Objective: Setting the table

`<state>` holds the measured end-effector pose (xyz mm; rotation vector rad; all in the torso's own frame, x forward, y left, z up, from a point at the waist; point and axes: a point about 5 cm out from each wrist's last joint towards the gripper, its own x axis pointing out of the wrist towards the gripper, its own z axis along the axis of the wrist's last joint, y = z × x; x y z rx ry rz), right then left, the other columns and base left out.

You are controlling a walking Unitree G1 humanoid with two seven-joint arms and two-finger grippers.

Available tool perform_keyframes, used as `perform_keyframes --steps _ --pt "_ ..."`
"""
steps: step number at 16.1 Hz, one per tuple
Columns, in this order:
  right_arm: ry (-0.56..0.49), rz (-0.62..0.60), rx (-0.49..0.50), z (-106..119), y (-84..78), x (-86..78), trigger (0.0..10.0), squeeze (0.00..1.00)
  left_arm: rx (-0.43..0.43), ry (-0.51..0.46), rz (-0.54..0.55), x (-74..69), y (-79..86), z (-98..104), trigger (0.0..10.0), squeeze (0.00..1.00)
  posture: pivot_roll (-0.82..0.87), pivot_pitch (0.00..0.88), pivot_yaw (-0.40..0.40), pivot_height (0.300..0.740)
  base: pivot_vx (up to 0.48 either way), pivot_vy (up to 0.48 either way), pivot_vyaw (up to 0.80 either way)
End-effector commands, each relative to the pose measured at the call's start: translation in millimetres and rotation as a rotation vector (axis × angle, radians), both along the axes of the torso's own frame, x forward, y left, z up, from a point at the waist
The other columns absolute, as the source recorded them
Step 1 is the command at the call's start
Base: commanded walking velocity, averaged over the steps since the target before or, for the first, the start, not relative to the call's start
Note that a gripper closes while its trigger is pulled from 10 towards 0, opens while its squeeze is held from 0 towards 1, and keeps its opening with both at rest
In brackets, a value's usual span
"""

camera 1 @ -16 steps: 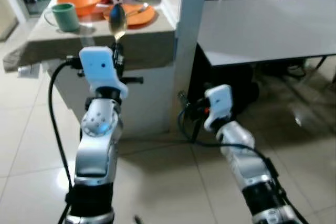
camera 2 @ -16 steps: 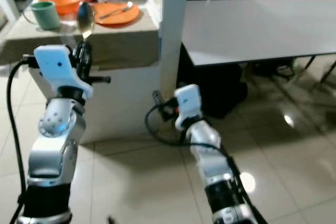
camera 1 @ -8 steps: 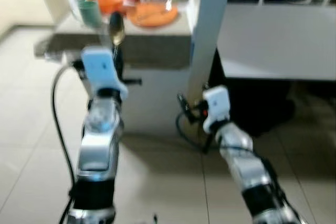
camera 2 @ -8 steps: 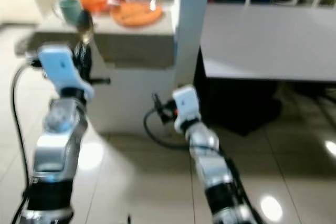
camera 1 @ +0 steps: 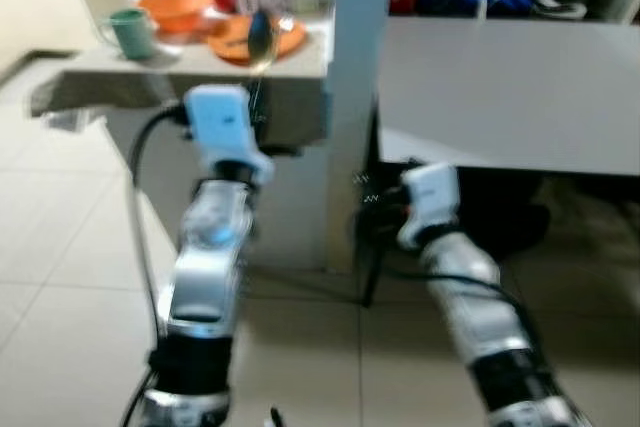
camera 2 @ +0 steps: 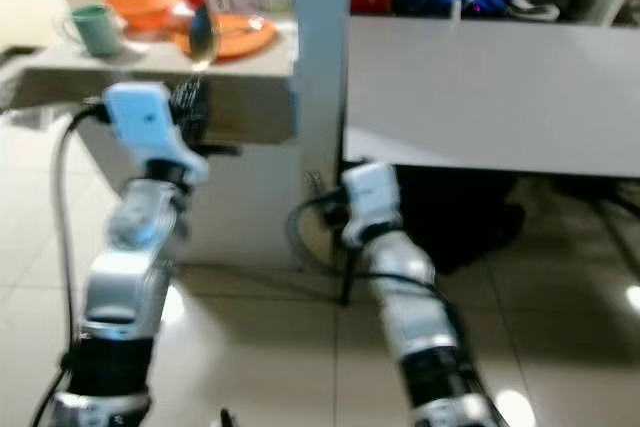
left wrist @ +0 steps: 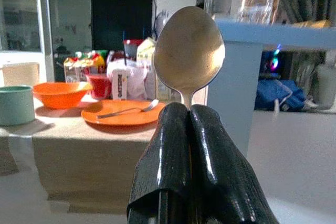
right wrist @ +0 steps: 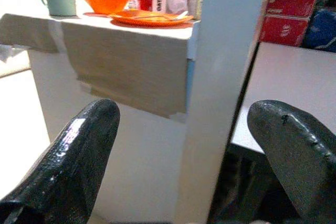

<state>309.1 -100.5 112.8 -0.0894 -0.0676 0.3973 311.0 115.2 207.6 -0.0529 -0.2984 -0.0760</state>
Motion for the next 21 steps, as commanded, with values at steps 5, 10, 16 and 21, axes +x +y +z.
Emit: perform_keyframes --steps 5,10,16,21 --pt "-0.006 -0.024 0.038 5 -4.8 1.1 10.0 0.00 0.016 -0.018 -0.075 4.1 -9.7 3 0.0 0.04 -0.11 0.000 0.066 0.740 0.292 -0.377 -0.34" --pt "-0.026 -0.047 0.027 6 -5.4 1.0 10.0 0.00 0.017 -0.012 -0.064 7.1 -10.2 2 0.0 0.04 -0.11 0.000 0.075 0.740 0.320 -0.354 -0.22" --pt "-0.033 -0.054 0.027 7 -7.3 0.8 10.0 0.00 0.000 0.008 -0.081 13.3 -15.2 -3 0.0 0.04 -0.13 0.000 0.080 0.740 0.329 -0.346 0.00" --pt "-0.034 -0.024 0.029 9 -2.8 2.5 10.0 0.00 0.003 0.039 -0.066 15.0 -8.1 -13 0.0 0.04 -0.13 0.000 0.067 0.740 0.330 -0.345 0.00"
